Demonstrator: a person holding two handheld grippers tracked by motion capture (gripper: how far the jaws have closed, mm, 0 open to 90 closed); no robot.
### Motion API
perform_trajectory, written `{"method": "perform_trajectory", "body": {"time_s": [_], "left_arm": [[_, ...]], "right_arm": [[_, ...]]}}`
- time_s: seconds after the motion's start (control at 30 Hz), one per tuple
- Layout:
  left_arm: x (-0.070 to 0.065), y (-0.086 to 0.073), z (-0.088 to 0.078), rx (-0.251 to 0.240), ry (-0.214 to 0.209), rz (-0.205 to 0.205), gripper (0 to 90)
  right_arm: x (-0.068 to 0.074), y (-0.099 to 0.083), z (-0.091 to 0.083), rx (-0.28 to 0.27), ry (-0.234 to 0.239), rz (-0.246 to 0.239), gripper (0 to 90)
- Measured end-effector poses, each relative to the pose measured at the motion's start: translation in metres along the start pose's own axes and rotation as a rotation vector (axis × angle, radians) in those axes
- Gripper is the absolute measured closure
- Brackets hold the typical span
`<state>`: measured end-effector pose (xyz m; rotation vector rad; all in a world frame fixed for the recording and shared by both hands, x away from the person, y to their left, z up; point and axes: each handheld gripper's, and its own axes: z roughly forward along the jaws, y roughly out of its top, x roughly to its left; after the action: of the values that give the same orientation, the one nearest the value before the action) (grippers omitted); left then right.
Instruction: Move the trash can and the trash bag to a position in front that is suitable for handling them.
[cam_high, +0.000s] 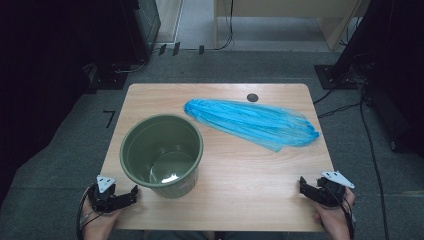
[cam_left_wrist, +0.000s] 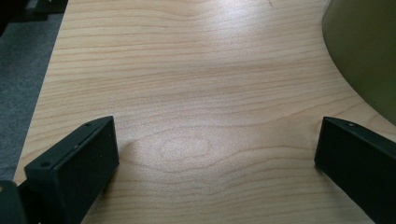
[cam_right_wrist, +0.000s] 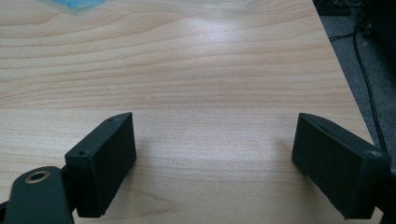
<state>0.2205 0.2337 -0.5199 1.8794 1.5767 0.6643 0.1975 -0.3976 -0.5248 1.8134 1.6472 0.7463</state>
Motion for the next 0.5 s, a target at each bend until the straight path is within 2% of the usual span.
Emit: {"method": "perform_trajectory", "body": {"time_s": [0.17, 0.23, 0.3, 0.33, 0.5], "left_arm": [[0.0, 0.0, 0.0, 0.0, -0.001, 0.0, 0.0], [0.0, 0.0, 0.0, -0.001, -0.001, 0.0, 0.0], [0.0, 0.0, 0.0, 0.0, -0.001, 0.001, 0.0], [0.0, 0.0, 0.0, 0.0, 0.0, 0.002, 0.0], [0.0, 0.001, 0.0, 0.003, -0.002, 0.004, 0.0]], "right_arm": [[0.001, 0.0, -0.001, -0.004, -0.005, -0.006, 15.0], [0.006, 0.001, -0.002, -0.023, -0.031, -0.031, 16.7], [0.008, 0.002, -0.002, -0.029, -0.034, -0.035, 16.9], [0.01, 0.008, -0.003, -0.04, 0.015, -0.005, 16.8], [0.021, 0.024, 0.002, -0.071, 0.022, 0.011, 16.8]]}}
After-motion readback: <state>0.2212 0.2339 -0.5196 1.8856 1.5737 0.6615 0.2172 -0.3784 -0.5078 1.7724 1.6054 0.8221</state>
